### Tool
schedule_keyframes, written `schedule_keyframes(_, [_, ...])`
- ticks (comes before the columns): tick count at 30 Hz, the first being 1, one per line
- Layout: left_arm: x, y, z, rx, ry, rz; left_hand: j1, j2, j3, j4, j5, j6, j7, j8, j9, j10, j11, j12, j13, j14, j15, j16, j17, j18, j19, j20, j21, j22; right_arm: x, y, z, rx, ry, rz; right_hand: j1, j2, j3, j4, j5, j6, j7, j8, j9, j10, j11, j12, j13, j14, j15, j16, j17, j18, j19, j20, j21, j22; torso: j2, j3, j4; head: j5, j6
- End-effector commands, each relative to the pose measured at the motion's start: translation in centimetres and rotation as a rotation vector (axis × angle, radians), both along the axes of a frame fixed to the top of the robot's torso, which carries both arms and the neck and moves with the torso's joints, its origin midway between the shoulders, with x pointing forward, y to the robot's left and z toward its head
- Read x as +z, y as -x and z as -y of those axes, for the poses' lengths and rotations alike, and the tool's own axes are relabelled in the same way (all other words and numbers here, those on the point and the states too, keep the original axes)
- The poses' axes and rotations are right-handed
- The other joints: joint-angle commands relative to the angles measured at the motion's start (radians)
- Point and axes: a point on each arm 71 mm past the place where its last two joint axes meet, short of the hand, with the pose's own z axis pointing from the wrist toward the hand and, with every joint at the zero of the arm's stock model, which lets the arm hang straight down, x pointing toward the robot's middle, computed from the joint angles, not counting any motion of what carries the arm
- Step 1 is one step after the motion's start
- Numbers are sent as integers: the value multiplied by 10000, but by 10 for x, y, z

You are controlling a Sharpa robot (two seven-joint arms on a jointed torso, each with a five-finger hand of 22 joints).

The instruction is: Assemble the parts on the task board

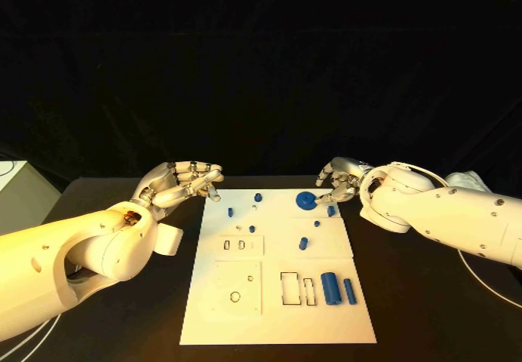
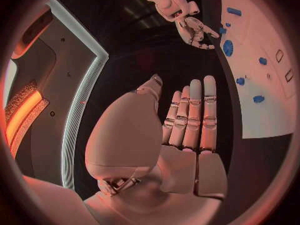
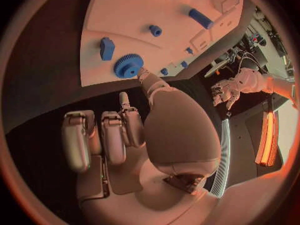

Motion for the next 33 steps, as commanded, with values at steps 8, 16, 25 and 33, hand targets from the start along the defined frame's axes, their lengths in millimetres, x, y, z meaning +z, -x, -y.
schedule_keyframes(8, [1, 0, 4, -253, 116, -4, 3, 34, 52, -16, -57, 97, -6, -64, 16, -26, -44, -48, 15, -55, -11, 31, 9, 97, -60, -2, 48, 8, -13, -8, -5, -479, -18, -391, 237, 143, -260, 411, 475, -108, 82, 359, 79, 760, 104, 1174, 2267, 1041, 162, 171, 2623, -291, 1058, 157, 426, 2627, 38, 17, 33, 2, -56])
schedule_keyframes(16, [1, 1, 4, -258, 116, -8, 3, 34, 52, -16, -57, 97, -6, -64, 16, -26, -44, -48, 15, -55, -11, 31, 9, 97, -60, -2, 48, 8, -20, -11, -13, -480, 16, -487, 232, 175, -231, 443, 493, -91, 83, 378, 78, 765, 106, 1179, 2273, 1041, 165, 171, 2623, -291, 1058, 161, 426, 2627, 45, 13, 47, 34, -109])
schedule_keyframes(25, [1, 1, 5, -274, 115, -19, 2, 39, 54, -14, -57, 103, -9, -66, 19, -21, -47, -49, 16, -61, -13, 38, 13, 99, -82, 0, 74, 26, -25, -12, -19, -462, -25, -486, 232, 287, -115, 516, 498, -31, 80, 405, 64, 764, 104, 1180, 2274, 1041, 167, 171, 2623, -291, 1058, 168, 426, 2627, 36, 14, 26, 50, -131])
schedule_keyframes(33, [1, 1, 4, -262, 106, -29, 4, 45, 58, -13, -56, 104, -9, -67, 20, -21, -47, -50, 16, -63, -14, 41, 14, 99, -89, 0, 83, 32, -26, -13, -23, -404, -70, -466, 243, 488, 259, 599, 402, 190, 56, 408, -5, 801, 85, 1219, 2317, 1041, 149, 171, 2623, -291, 1058, 161, 426, 2627, 40, 18, 18, 65, -157])
